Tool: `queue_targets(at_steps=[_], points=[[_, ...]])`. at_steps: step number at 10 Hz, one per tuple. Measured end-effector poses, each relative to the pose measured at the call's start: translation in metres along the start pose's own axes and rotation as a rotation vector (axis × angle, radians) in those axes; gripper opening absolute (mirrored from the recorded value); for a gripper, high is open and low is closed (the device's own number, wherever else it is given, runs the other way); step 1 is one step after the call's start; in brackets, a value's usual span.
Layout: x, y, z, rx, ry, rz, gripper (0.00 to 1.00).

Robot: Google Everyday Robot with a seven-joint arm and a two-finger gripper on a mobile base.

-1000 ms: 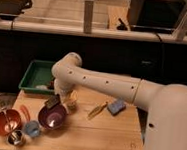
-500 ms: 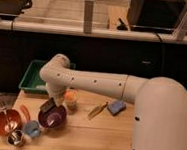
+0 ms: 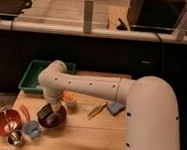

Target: Wipe purple bowl with eraser

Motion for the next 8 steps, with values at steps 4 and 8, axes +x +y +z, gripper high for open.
queue_targets(at_steps=[4, 8], points=[[0.009, 0.012, 0.022, -0.041, -0.010, 0.021, 0.00], [0.019, 0.016, 0.021, -0.016, -0.069, 0.034, 0.00]])
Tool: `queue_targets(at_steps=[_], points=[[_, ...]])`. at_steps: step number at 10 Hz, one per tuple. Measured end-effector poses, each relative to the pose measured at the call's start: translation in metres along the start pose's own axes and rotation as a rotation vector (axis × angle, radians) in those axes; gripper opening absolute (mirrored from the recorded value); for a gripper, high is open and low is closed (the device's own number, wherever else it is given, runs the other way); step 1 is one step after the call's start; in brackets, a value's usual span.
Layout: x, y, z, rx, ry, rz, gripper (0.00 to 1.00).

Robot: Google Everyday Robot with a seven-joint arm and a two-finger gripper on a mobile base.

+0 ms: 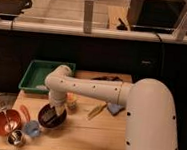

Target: Wipe purple bowl with eraser

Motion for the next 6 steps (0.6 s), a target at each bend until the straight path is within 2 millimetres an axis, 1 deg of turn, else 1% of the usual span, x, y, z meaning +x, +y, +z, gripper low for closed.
queue_targets(at_steps=[4, 6], points=[[-0.001, -0.009, -0.008, 0.046, -0.050, -0.008, 0.00], [-0.005, -0.020, -0.012, 0.065, -0.064, -0.027, 0.00]])
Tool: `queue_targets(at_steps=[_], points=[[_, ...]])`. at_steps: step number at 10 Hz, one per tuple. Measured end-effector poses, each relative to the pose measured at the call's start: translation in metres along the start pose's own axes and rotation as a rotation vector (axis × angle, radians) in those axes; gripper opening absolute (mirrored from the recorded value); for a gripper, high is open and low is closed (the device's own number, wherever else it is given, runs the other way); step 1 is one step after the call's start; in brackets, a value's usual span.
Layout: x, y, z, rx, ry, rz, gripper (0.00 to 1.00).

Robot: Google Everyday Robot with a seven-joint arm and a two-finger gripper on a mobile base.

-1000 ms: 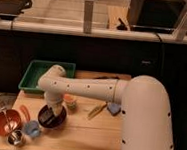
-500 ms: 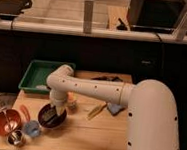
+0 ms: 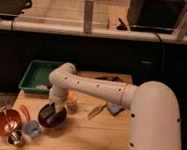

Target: Wipe purple bowl with eraser

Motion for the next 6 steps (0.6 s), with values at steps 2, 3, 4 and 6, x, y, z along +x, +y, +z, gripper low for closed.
queue_targets(at_steps=[2, 3, 4, 6], points=[[-0.005, -0.008, 0.000, 0.012, -0.029, -0.020, 0.00], [-0.009, -0.012, 0.000, 0.014, -0.046, -0.033, 0.00], [-0.013, -0.015, 0.001, 0.014, -0.056, -0.045, 0.00], [-0.021, -0.019, 0.003, 0.009, -0.086, -0.065, 0.00]])
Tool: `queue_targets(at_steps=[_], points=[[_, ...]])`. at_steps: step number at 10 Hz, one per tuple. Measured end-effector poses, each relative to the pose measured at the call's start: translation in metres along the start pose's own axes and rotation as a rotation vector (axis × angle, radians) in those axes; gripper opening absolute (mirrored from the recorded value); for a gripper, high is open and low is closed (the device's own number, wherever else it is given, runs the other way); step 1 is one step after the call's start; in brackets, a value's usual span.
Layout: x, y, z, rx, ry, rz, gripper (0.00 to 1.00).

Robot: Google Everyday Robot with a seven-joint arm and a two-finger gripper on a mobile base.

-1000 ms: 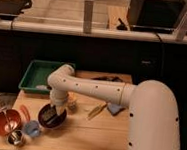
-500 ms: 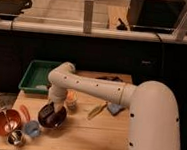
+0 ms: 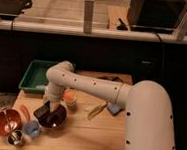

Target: Wipe purple bowl with eraser

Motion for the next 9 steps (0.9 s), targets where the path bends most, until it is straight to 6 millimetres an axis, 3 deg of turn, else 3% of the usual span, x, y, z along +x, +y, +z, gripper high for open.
queue_targets(at_steps=[6, 9], points=[[-0.027, 0.007, 0.019, -0.051, -0.106, -0.014, 0.00], [-0.029, 0.017, 0.023, -0.063, -0.146, 0.013, 0.00]])
